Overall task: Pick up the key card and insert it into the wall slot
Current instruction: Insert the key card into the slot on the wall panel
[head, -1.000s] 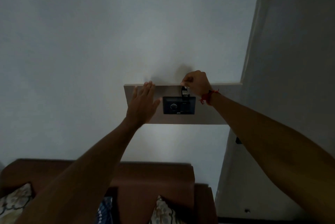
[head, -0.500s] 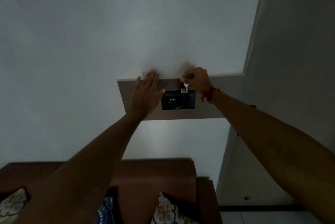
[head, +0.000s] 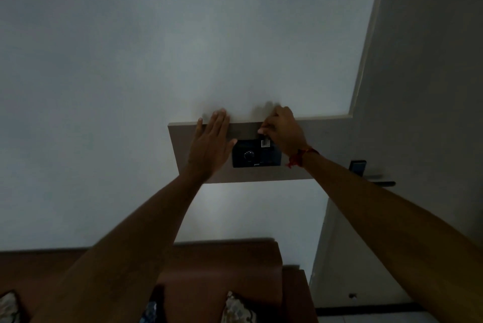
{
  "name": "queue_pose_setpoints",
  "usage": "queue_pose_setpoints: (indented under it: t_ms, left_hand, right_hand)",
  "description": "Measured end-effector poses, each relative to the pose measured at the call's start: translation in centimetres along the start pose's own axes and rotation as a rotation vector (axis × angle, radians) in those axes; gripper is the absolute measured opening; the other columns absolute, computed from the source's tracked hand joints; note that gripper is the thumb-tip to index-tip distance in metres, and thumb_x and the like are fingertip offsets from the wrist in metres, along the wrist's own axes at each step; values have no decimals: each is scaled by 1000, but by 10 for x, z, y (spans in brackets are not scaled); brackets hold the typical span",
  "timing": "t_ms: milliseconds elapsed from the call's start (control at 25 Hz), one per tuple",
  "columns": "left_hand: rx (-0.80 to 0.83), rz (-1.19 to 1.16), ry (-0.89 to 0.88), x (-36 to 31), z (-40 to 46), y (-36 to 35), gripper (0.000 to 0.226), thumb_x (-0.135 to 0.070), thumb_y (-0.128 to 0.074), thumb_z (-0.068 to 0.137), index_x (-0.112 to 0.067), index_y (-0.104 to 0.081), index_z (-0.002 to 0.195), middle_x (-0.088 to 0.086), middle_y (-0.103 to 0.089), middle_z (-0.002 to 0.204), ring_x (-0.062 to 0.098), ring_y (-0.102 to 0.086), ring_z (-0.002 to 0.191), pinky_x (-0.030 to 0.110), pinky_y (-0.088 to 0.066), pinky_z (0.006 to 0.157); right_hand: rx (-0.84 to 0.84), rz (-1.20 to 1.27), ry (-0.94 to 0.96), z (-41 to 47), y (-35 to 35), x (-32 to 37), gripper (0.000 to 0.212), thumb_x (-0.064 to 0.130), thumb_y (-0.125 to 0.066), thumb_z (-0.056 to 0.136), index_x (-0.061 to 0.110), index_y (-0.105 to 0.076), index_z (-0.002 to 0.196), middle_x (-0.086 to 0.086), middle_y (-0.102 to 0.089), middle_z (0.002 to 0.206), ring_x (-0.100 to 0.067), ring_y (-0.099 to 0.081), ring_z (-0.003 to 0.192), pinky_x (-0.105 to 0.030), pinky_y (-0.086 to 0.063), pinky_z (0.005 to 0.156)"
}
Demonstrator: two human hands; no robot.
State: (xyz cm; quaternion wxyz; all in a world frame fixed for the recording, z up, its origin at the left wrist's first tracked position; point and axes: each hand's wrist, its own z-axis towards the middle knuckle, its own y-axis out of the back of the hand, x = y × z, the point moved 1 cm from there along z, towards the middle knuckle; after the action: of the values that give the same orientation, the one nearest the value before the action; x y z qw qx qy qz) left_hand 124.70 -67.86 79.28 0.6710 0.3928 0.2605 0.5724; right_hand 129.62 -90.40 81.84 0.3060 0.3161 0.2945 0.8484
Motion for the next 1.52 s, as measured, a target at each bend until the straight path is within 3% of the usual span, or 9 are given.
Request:
queue_pose_setpoints:
  t_ms: [80, 240, 360, 560, 760, 960, 1200, 1400, 1520]
  left_hand:
    - [2, 18, -10, 3, 0, -2, 71, -48, -37, 106, -8, -18, 161, 13, -15, 171, 27, -13, 160, 56, -12, 130]
    - [1, 17, -4, 2, 1, -2, 69, -46, -37, 106, -7, -22, 160, 13, -16, 171, 28, -14, 160, 56, -10, 130]
    - [-8, -7, 24, -2, 0, -3, 70, -44, -41, 105, -7, -20, 161, 12, -15, 171, 28, -13, 160, 56, -11, 130]
    - [-12, -19, 24, -3, -1, -1, 69, -44, -40, 106, -7, -21, 160, 13, -15, 171, 28, -13, 160, 56, -10, 130]
    - [7, -7, 33, -4, 0, -1, 68, -43, -37, 106, -7, -19, 161, 12, -13, 172, 27, -11, 160, 56, -10, 130]
    - [-1, -10, 33, -4, 0, 0, 66, -41, -38, 107, -7, -20, 161, 13, -14, 172, 28, -14, 160, 56, -10, 130]
    - [9, -20, 47, -6, -2, -2, 72, -45, -37, 106, -7, -13, 162, 13, -9, 172, 27, -7, 160, 55, -9, 130]
    - [-10, -11, 103, -13, -6, -12, 77, -49, -37, 105, -5, -10, 162, 14, -8, 172, 28, -5, 161, 53, -11, 131]
    - [-29, -15, 132, -17, -5, -17, 79, -52, -37, 105, -4, -10, 162, 15, -7, 172, 29, -5, 161, 53, -12, 130]
  right_hand:
    - [-38, 29, -24, -5, 1, -2, 19, 27, -62, 92, 11, -72, 95, -12, -58, 93, -24, -50, 95, -34, -42, 79]
    - [-257, 138, -136, -21, 0, -6, 25, 37, -57, 93, 14, -63, 101, -7, -56, 100, -22, -52, 96, -28, -43, 79]
    - [-118, -4, -84, -20, -6, 1, 33, 45, -65, 86, 16, -59, 97, -5, -56, 98, -18, -50, 91, -24, -41, 73]
    - [-176, 88, -125, -19, -7, -2, 8, 11, -64, 88, 7, -67, 93, -16, -64, 94, -28, -61, 87, -31, -47, 74]
    - [-130, 164, -202, -19, -2, -2, 31, -10, -61, 72, 6, -68, 98, -19, -62, 96, -29, -60, 86, -22, -45, 71]
    - [-125, -67, -103, -33, 4, -7, 32, -6, -67, 73, 4, -66, 103, -18, -59, 102, -32, -54, 95, -40, -49, 81]
    - [-50, -156, 39, -29, 2, 11, 23, 12, -53, 95, 4, -62, 115, -15, -61, 106, -28, -57, 97, -36, -48, 84]
    - [-51, -106, -50, -19, -6, 19, 17, 14, -61, 91, -1, -65, 83, -17, -58, 92, -30, -57, 85, -38, -47, 76]
    - [-80, -56, -99, -12, -13, 26, 18, 13, -63, 89, -1, -60, 78, -18, -57, 92, -29, -54, 85, -40, -48, 73]
